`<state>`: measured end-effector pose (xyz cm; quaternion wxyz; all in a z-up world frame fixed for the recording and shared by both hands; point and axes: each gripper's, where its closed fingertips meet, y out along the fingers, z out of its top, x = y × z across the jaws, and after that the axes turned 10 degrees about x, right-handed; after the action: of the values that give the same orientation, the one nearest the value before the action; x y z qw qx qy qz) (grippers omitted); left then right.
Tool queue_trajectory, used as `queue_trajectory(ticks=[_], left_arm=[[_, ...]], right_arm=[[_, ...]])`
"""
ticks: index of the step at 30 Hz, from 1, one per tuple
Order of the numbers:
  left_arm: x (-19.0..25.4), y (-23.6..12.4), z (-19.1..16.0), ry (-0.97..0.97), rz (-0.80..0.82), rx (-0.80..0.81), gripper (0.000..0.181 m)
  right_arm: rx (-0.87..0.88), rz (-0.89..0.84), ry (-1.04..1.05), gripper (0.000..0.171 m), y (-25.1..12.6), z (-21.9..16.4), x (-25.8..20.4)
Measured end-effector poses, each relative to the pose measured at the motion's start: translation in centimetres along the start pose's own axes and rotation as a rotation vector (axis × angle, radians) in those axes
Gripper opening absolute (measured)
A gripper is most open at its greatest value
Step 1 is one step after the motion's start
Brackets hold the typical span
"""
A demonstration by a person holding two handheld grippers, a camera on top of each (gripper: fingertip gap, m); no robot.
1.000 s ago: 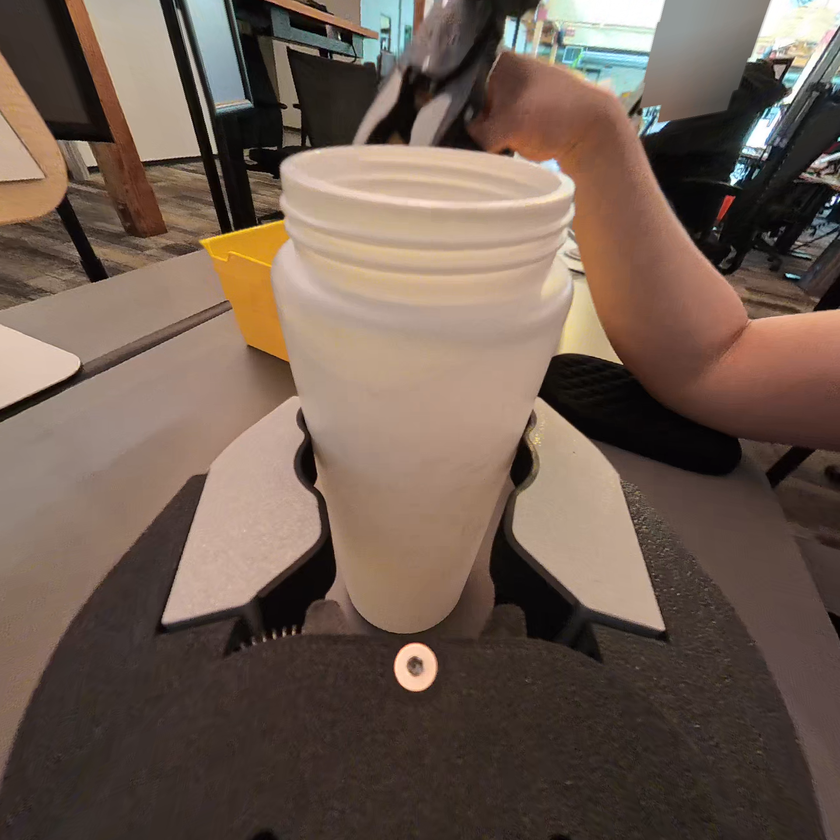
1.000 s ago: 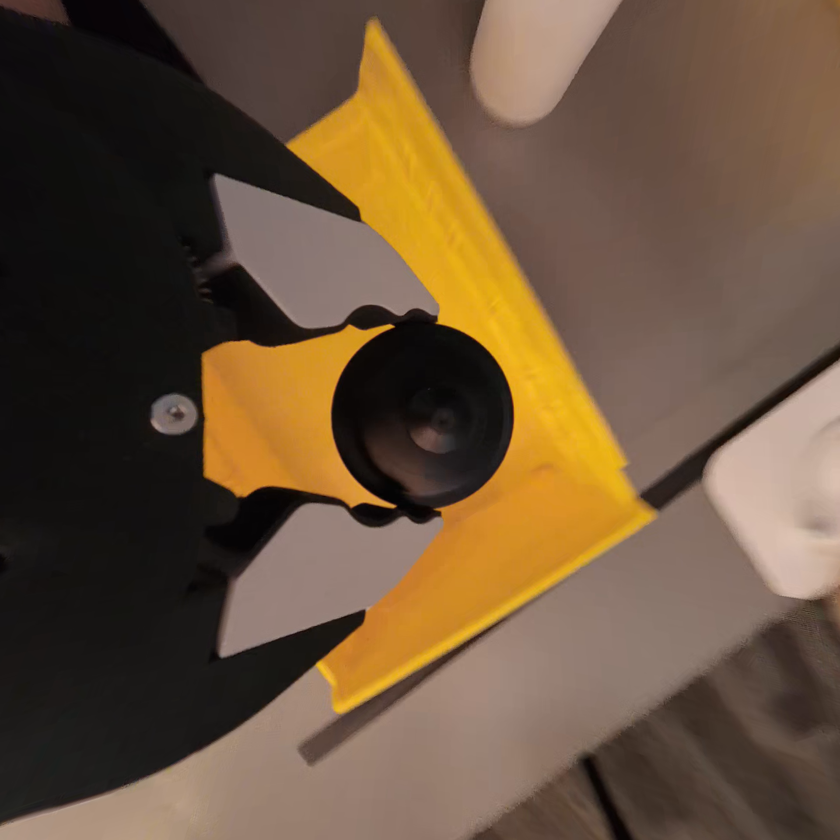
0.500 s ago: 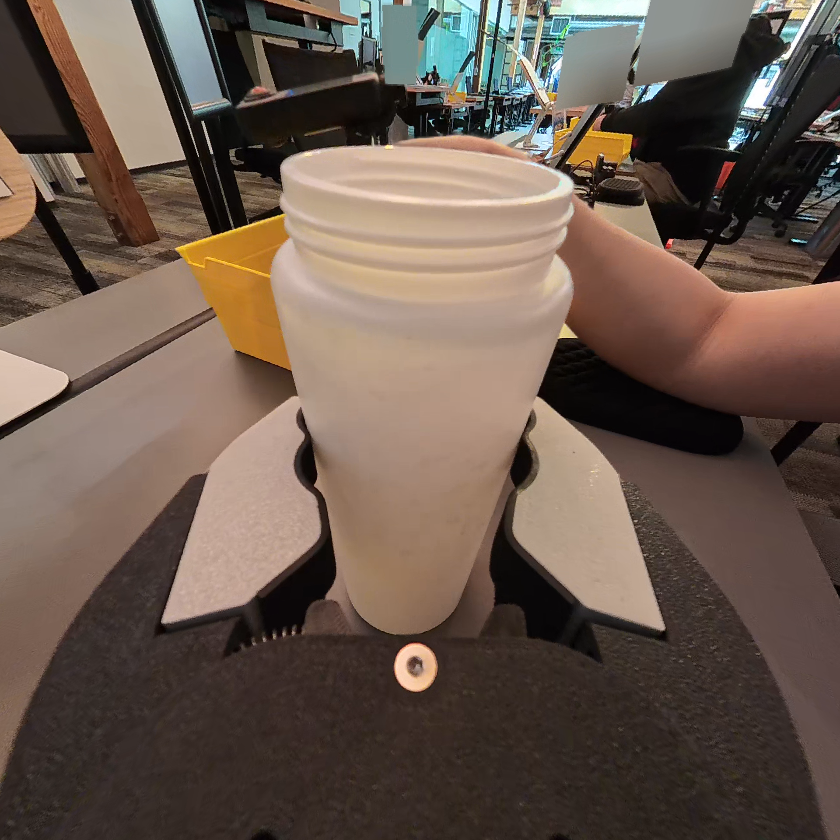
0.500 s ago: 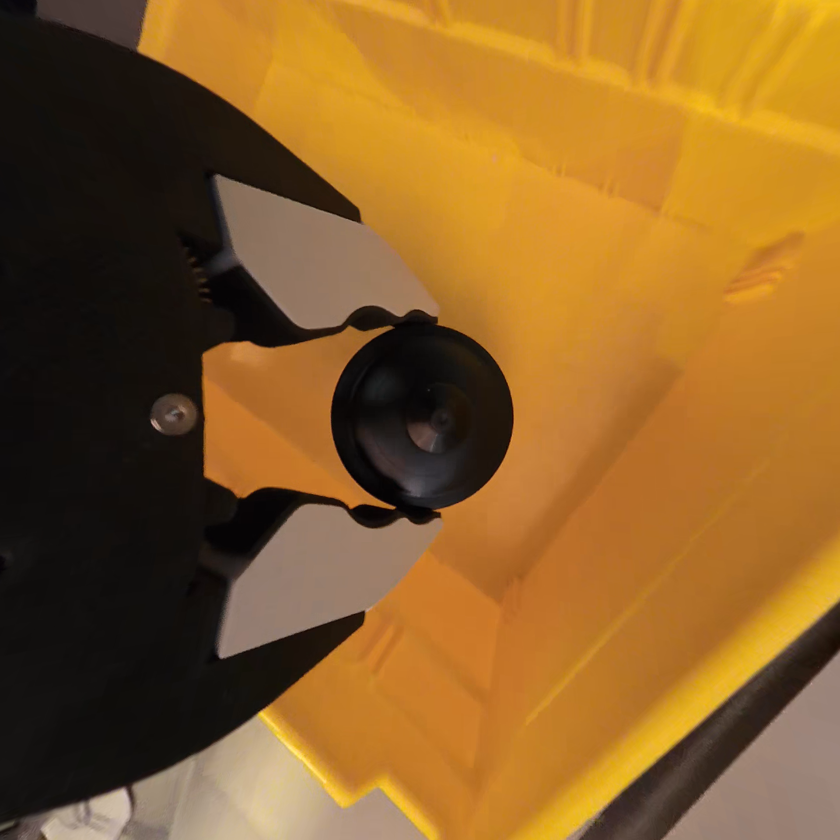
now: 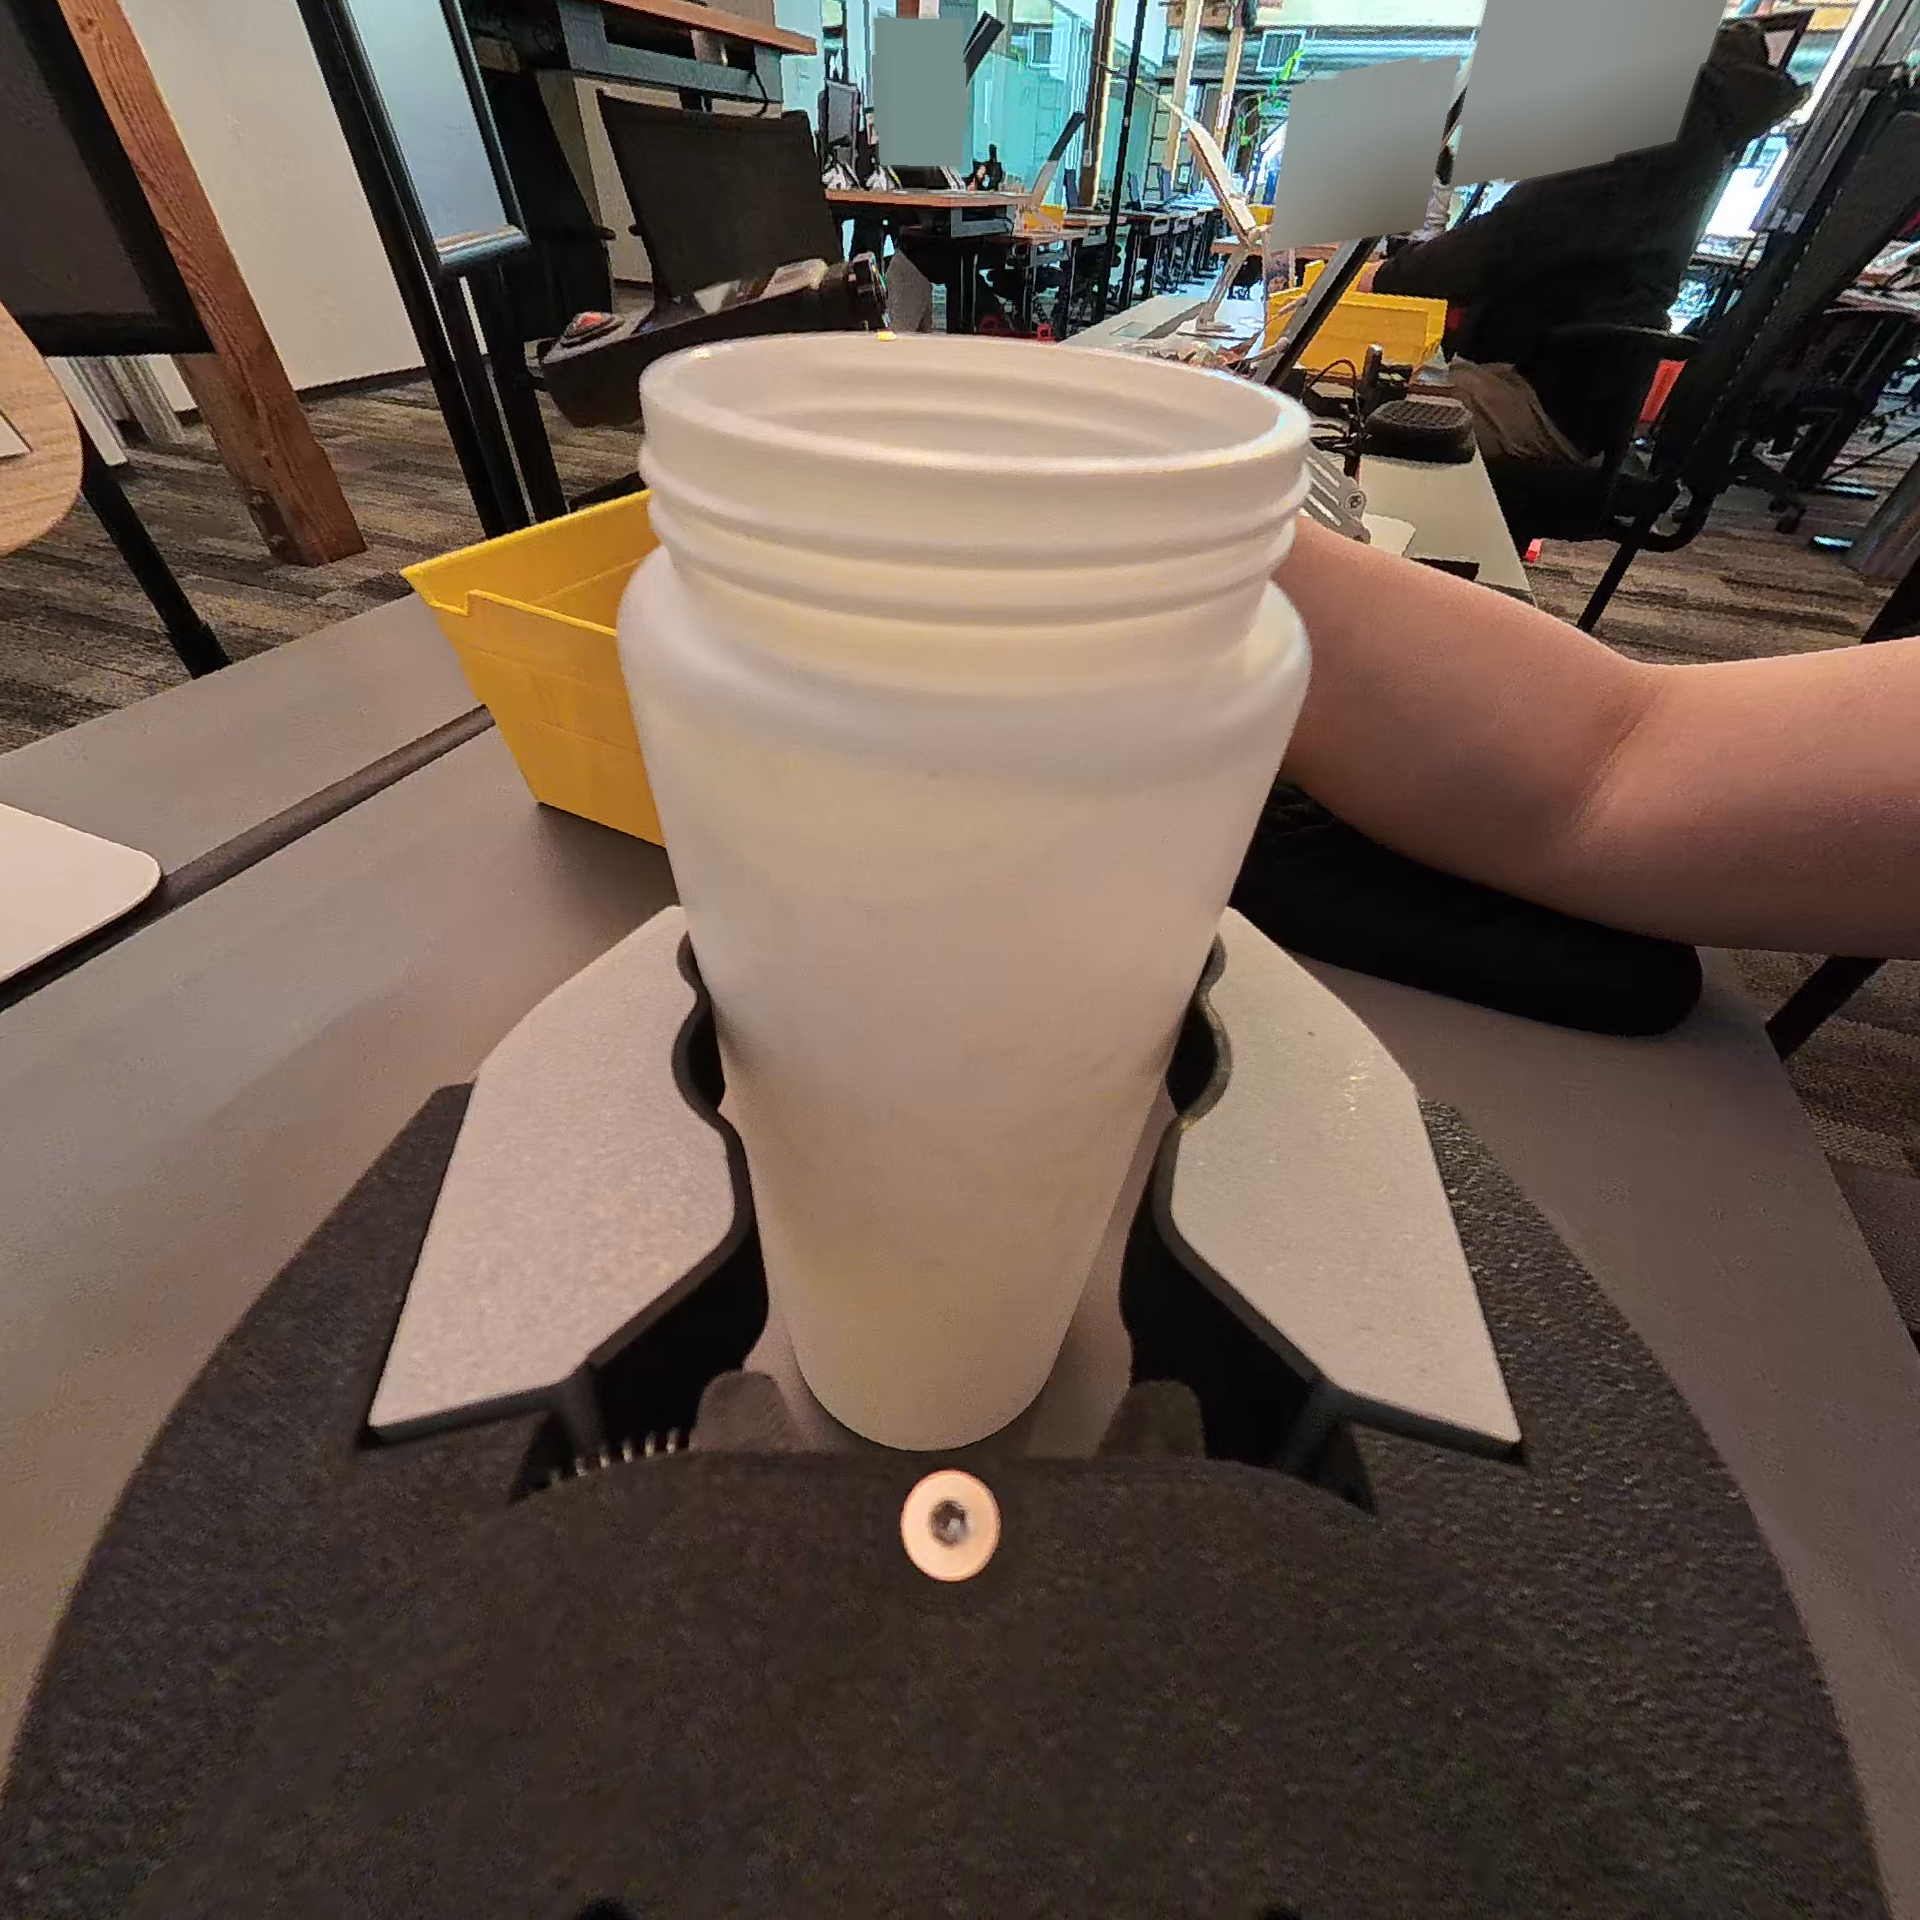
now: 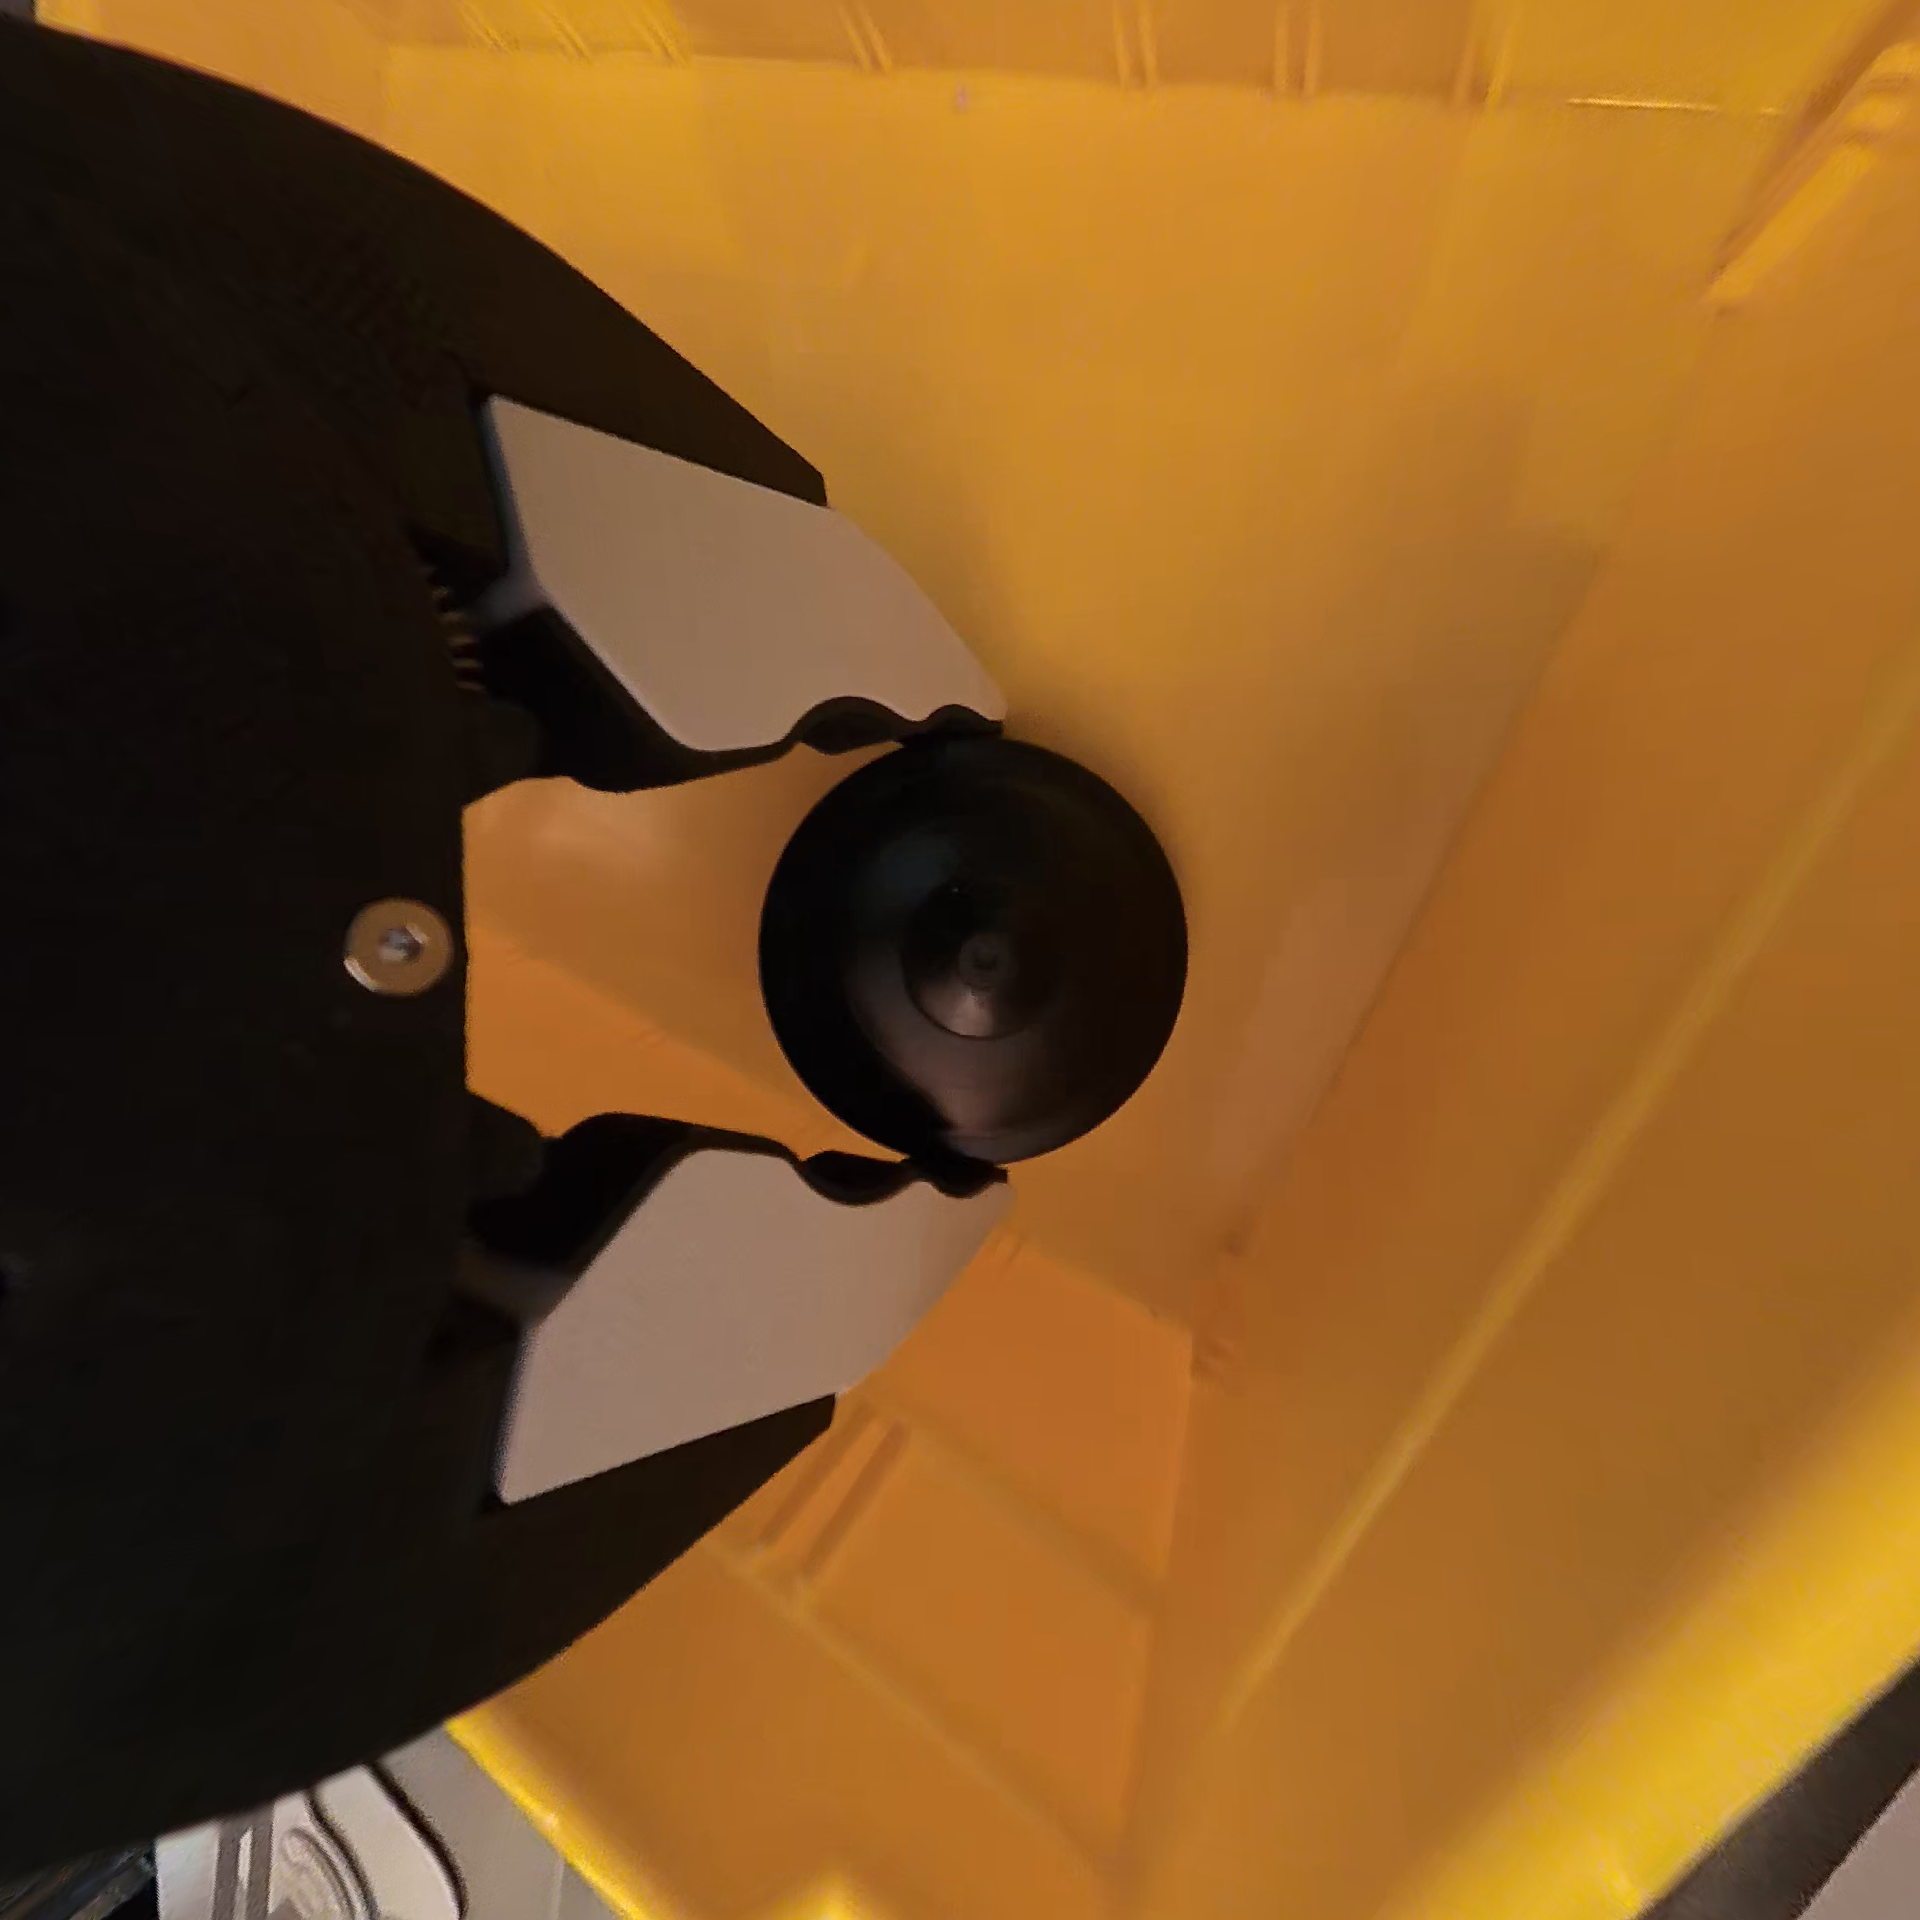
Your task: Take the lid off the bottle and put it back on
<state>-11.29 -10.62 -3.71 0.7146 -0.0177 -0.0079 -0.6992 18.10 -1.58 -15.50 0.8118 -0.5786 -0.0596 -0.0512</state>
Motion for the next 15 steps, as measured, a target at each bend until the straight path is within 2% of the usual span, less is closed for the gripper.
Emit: queue_trajectory(ticks=[12,15], left_arm=[[0.0,0.0,0.0,-0.007,-0.004,0.001,0.086],[-0.1,0.0,0.0,-0.006,0.002,0.0,0.086]], right_arm=[[-0.009,-0.009,-0.015,0.077,-0.1,-0.2,0.4],[0.029,-0.002,-0.018,0.075,-1.2,0.4,0.3]])
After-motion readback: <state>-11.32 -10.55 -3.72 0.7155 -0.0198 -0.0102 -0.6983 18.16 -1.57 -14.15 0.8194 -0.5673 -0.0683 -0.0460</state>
